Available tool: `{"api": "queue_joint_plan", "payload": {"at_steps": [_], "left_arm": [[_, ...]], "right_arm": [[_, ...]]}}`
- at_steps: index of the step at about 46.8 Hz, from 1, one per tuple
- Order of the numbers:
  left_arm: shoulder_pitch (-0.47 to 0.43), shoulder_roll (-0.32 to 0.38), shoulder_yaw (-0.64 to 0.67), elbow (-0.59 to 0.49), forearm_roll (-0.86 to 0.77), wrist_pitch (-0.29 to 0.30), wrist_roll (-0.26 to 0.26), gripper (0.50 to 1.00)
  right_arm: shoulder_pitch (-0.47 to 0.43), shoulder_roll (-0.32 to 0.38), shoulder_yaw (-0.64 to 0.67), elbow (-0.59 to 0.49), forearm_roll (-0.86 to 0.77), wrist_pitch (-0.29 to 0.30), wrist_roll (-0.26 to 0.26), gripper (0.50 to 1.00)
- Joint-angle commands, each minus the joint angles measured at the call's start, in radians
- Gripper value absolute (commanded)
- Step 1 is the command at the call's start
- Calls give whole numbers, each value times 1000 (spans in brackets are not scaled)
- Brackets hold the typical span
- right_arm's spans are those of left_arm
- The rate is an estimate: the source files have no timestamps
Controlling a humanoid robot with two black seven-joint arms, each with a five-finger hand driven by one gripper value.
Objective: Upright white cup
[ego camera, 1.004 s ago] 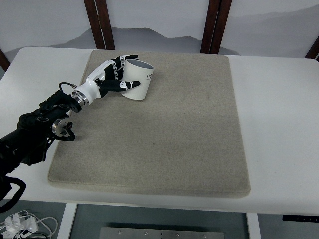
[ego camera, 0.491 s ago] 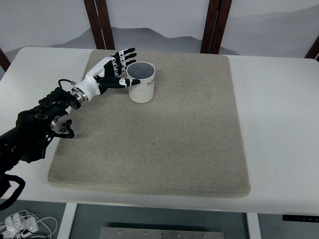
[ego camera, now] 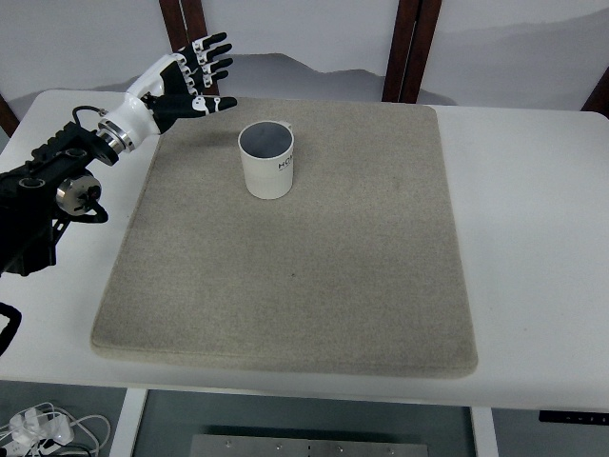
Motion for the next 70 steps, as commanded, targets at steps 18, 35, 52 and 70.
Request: {"api": "queue_joint_plan", "payload": {"at_steps": [18, 35, 52, 70], "left_arm": [[-71, -12, -1, 78, -243, 7, 0, 999], [-59, -15, -2, 106, -409, 4, 0, 999], [-57, -62, -10, 120, -699, 62, 169, 999], [-56, -113, -183, 143, -707, 156, 427, 999]], "right_arm": [[0, 0, 0, 0, 0, 0, 0, 952], [0, 0, 0, 0, 0, 0, -1, 952], [0, 0, 3, 0, 0, 0, 0, 952], [-3, 0, 2, 0, 1, 3, -1, 952]]}}
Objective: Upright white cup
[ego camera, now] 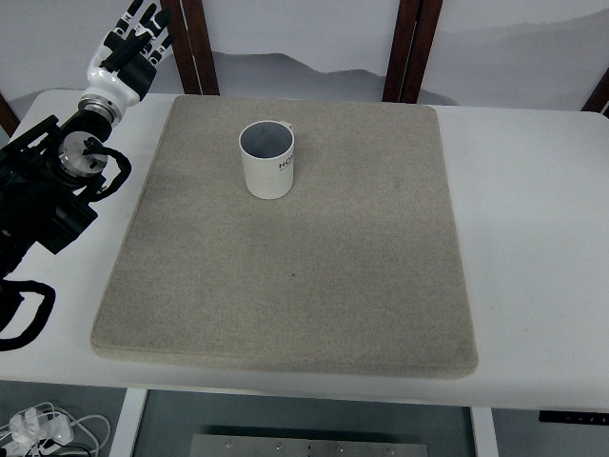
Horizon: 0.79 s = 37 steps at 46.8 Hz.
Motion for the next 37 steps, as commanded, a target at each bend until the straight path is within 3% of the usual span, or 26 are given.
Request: {"api": "queue_joint_plan", "payload": {"at_steps": [1, 17, 37], "left_arm": [[0, -7, -17, 1, 0, 1, 35, 999], [12, -68, -186, -1, -4, 1, 95, 999], [9, -64, -318, 1, -32, 2, 121, 999]], "right_arm": [[-1, 0, -5, 0, 2, 4, -2, 952], [-1, 0, 1, 2, 2, 9, -2, 952], [3, 0, 5, 3, 3, 9, -2, 952]]}}
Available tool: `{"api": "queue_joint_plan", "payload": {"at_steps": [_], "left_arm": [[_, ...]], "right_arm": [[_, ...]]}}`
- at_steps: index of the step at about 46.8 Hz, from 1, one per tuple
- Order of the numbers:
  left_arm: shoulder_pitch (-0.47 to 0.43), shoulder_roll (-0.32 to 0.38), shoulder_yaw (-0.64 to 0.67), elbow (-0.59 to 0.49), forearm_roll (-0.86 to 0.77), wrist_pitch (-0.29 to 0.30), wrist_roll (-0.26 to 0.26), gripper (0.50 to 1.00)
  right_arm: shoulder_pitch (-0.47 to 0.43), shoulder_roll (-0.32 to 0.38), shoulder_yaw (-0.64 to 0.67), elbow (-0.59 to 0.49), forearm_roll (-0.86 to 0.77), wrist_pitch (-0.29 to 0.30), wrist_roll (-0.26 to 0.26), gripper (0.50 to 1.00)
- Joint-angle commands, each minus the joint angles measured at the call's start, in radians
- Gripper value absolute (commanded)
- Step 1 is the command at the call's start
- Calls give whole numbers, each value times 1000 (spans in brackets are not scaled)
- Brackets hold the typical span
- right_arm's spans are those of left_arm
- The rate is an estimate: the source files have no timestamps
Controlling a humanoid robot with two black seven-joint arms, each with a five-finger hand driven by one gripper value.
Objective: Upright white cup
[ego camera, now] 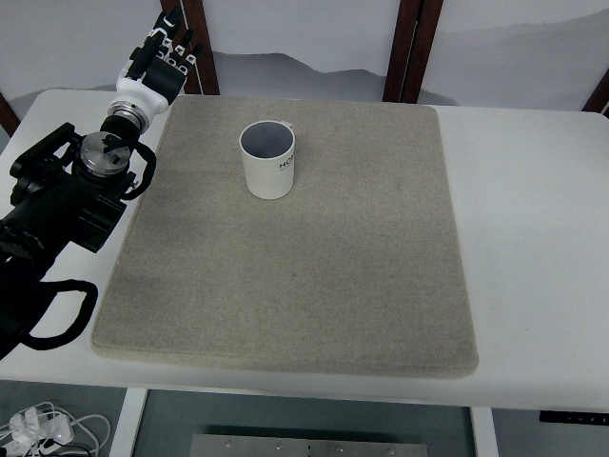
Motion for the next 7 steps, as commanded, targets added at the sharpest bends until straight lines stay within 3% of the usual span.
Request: {"api": "queue_joint_plan", "payload": {"at_steps": [1, 7], "left_arm": [[-5, 4, -26, 1, -8, 1, 20, 999], [-5, 6, -36, 3, -8, 3, 37, 999]], "right_arm": [[2, 0, 0, 0, 0, 0, 0, 952], [0, 0, -2, 0, 0, 0, 0, 952]]}}
